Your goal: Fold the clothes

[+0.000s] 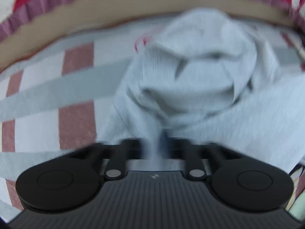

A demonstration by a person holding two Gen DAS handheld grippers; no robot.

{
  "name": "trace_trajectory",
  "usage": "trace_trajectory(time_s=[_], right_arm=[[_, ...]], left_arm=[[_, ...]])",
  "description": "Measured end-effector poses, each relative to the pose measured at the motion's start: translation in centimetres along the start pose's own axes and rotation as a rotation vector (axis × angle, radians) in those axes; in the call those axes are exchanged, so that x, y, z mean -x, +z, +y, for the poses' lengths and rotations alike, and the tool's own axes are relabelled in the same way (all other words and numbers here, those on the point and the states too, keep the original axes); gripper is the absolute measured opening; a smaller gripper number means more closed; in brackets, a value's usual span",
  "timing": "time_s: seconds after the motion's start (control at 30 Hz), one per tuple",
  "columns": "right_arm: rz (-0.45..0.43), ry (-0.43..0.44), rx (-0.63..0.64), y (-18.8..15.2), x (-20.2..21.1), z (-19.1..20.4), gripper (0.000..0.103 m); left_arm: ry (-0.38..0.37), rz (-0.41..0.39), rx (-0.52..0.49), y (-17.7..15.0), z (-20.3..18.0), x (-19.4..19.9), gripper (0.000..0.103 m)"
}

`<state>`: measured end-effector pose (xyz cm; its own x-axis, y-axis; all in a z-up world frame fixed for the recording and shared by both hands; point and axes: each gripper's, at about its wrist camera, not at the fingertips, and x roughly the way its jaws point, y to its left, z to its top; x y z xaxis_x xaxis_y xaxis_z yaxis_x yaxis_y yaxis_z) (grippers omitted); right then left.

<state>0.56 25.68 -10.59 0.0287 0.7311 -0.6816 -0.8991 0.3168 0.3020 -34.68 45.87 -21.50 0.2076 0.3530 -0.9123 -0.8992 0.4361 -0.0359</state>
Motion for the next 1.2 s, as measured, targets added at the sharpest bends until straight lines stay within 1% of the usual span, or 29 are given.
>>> trace_trajectory(time_s=[0.07, 0.13, 0.2, 0.23, 0.3, 0.33, 0.4, 0.43, 0.5, 0.53, 0.57, 0.6, 0.63, 0.67, 0.7, 0.73, 0.77, 0.8, 0.83, 0.93, 1.0, 1.07, 1.13, 1.2], right_arm=[[0.05, 0.013, -0.031, -0.3, -1.4, -0.2, 0.04], [0.099, 0.01, -0.064, -0.7, -3.0, -0.3, 0.047], [0.15, -0.03, -0.088, -1.0, -5.3, -0.3, 0.051], [0.188, -0.058, -0.076, -1.1, -6.8, -0.2, 0.053], [0.236, -0.11, 0.005, -1.4, -9.3, -0.1, 0.053], [0.236, -0.139, 0.03, -1.7, -10.3, -0.3, 0.053], [0.259, -0.075, 0.003, -2.1, -11.6, -1.2, 0.053], [0.269, -0.041, -0.008, -2.4, -12.1, -1.5, 0.053], [0.256, 0.04, 0.01, -2.9, -12.4, -1.5, 0.053], [0.242, 0.073, 0.029, -3.2, -12.5, -1.3, 0.05], [0.182, 0.062, 0.121, -3.3, -12.1, -0.6, 0.019], [0.118, 0.063, 0.201, -3.3, -11.5, -0.1, 0.011], [0.059, 0.07, 0.268, -3.3, -10.9, 0.4, 0.011], [0.031, 0.117, 0.242, -3.0, -10.4, 0.1, 0.01], [0.022, 0.165, 0.178, -2.4, -10.0, -0.5, 0.01], [0.009, 0.198, 0.119, -1.8, -9.5, -0.9, 0.01], [-0.015, 0.225, 0.085, -1.2, -8.9, -1.0, 0.01], [-0.041, 0.247, 0.078, -0.7, -8.1, -0.6, 0.01], [-0.061, 0.26, 0.084, -0.3, -7.3, -0.1, 0.01], [-0.092, 0.293, 0.124, 0.6, -5.3, 1.9, 0.01], [-0.089, 0.269, 0.179, 0.8, -3.9, 3.7, 0.01], [-0.09, 0.271, 0.228, 0.6, -2.4, 5.1, 0.01], [-0.069, 0.247, 0.295, -0.2, -1.3, 6.0, 0.01], [-0.017, 0.218, 0.357, -1.2, -0.8, 6.6, 0.01]], left_arm=[[-0.002, -0.084, 0.034, 0.0, 0.8, 2.1, 0.004], [-0.005, -0.161, 0.075, -0.1, 1.7, 4.0, 0.004], [0.019, -0.211, 0.134, -0.4, 3.0, 5.3, 0.004], [0.031, -0.232, 0.172, -0.6, 3.7, 5.8, 0.004], [0.042, -0.262, 0.252, -0.8, 4.8, 6.7, 0.004], [0.047, -0.265, 0.282, -0.8, 4.9, 6.9, 0.004], [0.07, -0.266, 0.306, -0.7, 4.2, 7.3, 0.004], [0.092, -0.261, 0.298, -0.6, 3.5, 7.5, 0.004], [0.141, -0.257, 0.268, -0.3, 2.5, 8.3, 0.004], [0.158, -0.26, 0.258, -0.2, 2.1, 9.0, 0.004], [0.16, -0.28, 0.262, -0.4, 1.7, 10.2, 0.004], [0.155, -0.31, 0.272, -0.7, 1.4, 11.8, 0.003], [0.138, -0.36, 0.298, -1.3, 1.5, 13.7, 0.003], [0.111, -0.425, 0.334, -2.1, 1.8, 15.7, 0.003], [0.083, -0.483, 0.371, -3.1, 2.1, 17.8, 0.003], [0.066, -0.525, 0.402, -4.2, 2.5, 19.3, 0.003], [0.056, -0.558, 0.428, -5.5, 3.0, 20.4, 0.003], [0.046, -0.59, 0.455, -6.7, 3.5, 21.5, 0.003], [0.043, -0.604, 0.474, -7.8, 3.8, 22.2, 0.003], [0.043, -0.576, 0.54, -11.1, 5.6, 21.9, 0.003], [0.015, -0.548, 0.591, -13.5, 7.1, 20.7, 0.003], [-0.022, -0.514, 0.621, -15.5, 8.4, 18.8, 0.003], [-0.065, -0.476, 0.639, -17.1, 9.6, 16.9, 0.003], [-0.101, -0.443, 0.615, -17.6, 9.9, 15.5, 0.003]])
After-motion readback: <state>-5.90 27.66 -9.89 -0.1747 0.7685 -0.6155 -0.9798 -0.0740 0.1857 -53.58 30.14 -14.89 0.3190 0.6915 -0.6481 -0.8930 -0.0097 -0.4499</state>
